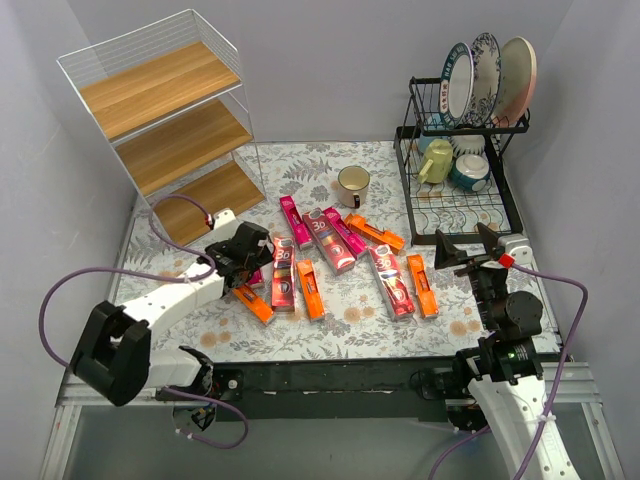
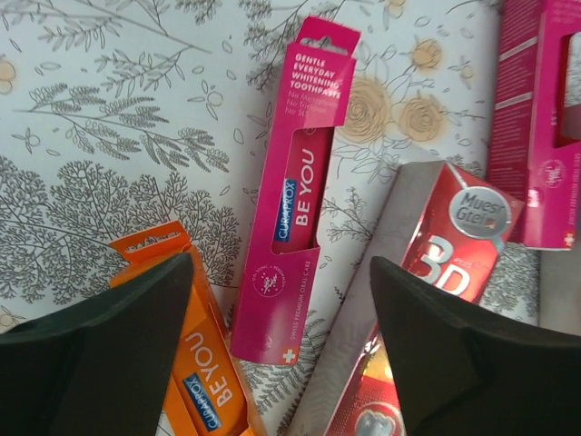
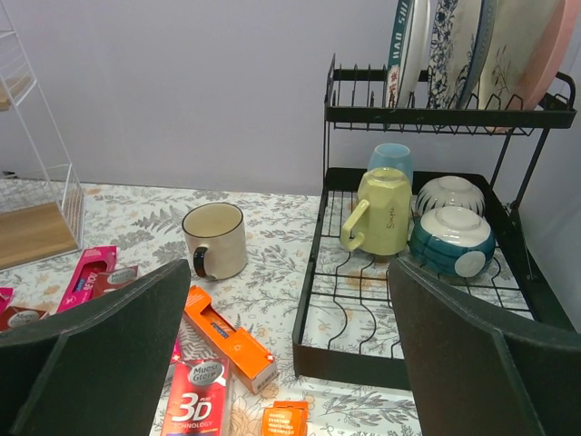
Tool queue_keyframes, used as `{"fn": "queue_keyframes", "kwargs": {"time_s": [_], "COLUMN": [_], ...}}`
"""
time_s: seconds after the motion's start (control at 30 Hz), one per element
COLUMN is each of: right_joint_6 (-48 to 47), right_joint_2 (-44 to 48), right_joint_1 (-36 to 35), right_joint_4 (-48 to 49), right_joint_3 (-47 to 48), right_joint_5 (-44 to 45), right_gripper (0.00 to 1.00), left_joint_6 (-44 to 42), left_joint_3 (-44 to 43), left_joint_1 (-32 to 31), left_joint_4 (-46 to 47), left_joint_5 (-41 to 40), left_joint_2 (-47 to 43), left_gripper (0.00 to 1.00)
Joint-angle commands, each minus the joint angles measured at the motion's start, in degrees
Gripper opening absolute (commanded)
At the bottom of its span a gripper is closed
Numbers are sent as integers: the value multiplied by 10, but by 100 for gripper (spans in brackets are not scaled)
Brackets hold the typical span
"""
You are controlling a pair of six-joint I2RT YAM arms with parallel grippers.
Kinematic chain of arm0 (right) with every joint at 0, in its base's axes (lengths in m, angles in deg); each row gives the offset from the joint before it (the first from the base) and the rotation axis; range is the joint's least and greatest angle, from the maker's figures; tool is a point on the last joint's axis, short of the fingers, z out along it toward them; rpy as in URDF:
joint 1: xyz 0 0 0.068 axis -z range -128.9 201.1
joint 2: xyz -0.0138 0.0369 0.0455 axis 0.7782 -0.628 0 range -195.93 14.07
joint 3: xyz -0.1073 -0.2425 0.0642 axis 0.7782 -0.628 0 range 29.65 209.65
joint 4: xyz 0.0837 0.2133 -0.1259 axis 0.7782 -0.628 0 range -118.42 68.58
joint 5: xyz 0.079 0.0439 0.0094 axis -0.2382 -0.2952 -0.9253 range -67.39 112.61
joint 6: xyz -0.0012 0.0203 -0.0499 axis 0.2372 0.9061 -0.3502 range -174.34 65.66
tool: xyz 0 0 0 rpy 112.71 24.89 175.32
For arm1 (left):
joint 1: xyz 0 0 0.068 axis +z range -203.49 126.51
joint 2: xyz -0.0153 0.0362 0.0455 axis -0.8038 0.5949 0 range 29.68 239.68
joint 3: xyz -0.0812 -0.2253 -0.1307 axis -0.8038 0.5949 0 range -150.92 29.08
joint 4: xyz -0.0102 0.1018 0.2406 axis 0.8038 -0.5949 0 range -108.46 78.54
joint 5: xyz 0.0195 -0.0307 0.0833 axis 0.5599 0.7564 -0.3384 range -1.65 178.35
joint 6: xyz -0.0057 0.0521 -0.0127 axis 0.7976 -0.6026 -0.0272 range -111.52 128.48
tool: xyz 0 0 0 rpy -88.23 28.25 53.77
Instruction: Place and organize the toothpastes onto the shelf
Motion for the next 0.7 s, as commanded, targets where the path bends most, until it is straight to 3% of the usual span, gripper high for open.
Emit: {"fn": "queue_keyframes", "kwargs": {"time_s": [0.0, 0.27, 0.67], "right_joint_6": [-3, -4, -4], "right_joint_2": [7, 5, 2], "right_joint_1": [-3, -5, -6], "right_joint_4": [35, 37, 41], "right_joint_3": [-3, -3, -7], "right_joint_5": [17, 19, 20], "right_gripper": [99, 99, 98], "left_joint_6": [19, 30, 58], "left_joint_3": [2, 10, 11], "left_joint_1": [-8, -34, -73], "left_joint_4": [10, 10, 5], "left_joint_5": [-30, -31, -40], "left_joint_2": [36, 69, 103], "left_gripper": [70, 56, 52]}}
